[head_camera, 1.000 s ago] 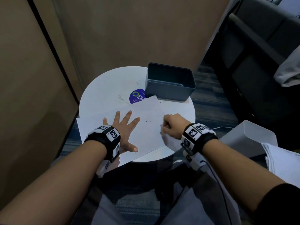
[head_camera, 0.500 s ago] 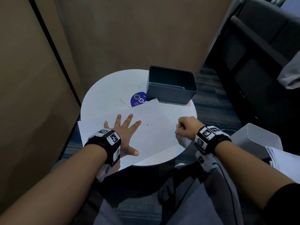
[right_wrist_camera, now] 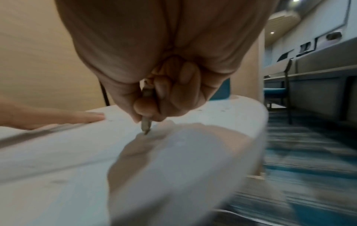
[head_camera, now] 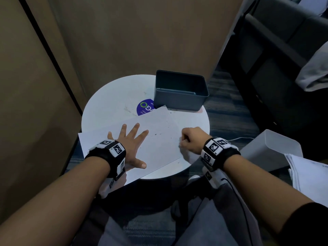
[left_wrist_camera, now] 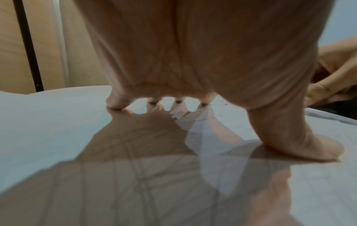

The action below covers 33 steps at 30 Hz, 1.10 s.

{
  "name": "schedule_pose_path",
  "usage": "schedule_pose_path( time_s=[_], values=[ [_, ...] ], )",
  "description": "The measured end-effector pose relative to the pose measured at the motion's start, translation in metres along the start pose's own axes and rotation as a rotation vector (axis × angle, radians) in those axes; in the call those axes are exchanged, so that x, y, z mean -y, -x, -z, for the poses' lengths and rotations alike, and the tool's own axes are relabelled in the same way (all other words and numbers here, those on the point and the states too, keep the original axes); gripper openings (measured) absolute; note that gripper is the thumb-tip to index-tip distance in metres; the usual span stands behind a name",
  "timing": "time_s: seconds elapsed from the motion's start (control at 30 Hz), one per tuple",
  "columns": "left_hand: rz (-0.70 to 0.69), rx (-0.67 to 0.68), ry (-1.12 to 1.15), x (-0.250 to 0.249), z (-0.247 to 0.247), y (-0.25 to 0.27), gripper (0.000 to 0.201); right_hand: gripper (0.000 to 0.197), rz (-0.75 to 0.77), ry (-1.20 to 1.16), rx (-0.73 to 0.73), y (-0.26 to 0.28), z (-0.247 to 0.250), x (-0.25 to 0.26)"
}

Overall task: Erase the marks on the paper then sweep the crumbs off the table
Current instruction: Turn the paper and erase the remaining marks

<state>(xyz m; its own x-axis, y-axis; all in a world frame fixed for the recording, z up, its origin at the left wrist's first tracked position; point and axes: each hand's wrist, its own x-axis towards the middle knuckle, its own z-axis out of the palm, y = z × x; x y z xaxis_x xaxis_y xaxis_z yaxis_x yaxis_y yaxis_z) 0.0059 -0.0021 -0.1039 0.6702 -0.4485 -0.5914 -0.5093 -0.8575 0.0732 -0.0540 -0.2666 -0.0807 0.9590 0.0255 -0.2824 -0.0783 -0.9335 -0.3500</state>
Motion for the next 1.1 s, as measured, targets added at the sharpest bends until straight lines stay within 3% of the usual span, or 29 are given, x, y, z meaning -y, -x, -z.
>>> schedule_pose_path(
  time_s=[0.07, 0.17, 0.23, 0.4, 0.5, 0.6, 0.67, 0.9, 1.03, 1.1],
  values=[
    [0.005, 0.000, -0.008, 0.000, 0.002, 0.000, 0.132, 0.009, 0.099, -0.094, -0.004, -0.001, -0.013, 0.029],
    [0.001, -0.014, -0.018, -0.003, 0.003, 0.001, 0.131, 0.012, 0.210, -0.124, 0.112, 0.002, -0.043, 0.066],
    [0.006, -0.012, -0.021, -0.003, 0.002, 0.001, 0.130, 0.014, 0.185, -0.107, 0.136, 0.005, -0.047, 0.055],
    [0.016, 0.014, -0.021, -0.002, 0.000, -0.001, 0.130, 0.018, -0.026, -0.059, 0.019, 0.008, -0.013, -0.012],
    [0.018, 0.018, -0.026, -0.004, 0.003, 0.000, 0.130, 0.008, 0.064, -0.092, -0.011, 0.001, -0.019, 0.012],
    [0.023, 0.017, -0.033, -0.005, 0.006, 0.000, 0.129, 0.013, 0.181, -0.140, 0.092, 0.000, -0.047, 0.052],
    [0.024, 0.019, -0.042, -0.004, 0.006, -0.001, 0.130, 0.014, 0.194, -0.134, 0.120, 0.003, -0.049, 0.047],
    [0.013, 0.034, -0.029, -0.004, 0.001, 0.000, 0.132, 0.025, -0.094, -0.011, -0.032, 0.012, 0.003, -0.048],
    [0.013, 0.028, -0.028, -0.002, 0.006, 0.000, 0.132, 0.018, -0.006, -0.073, -0.088, 0.007, -0.001, -0.015],
    [0.016, 0.033, -0.029, -0.002, 0.006, 0.000, 0.132, 0.015, 0.089, -0.120, -0.048, 0.006, -0.018, 0.012]
  ],
)
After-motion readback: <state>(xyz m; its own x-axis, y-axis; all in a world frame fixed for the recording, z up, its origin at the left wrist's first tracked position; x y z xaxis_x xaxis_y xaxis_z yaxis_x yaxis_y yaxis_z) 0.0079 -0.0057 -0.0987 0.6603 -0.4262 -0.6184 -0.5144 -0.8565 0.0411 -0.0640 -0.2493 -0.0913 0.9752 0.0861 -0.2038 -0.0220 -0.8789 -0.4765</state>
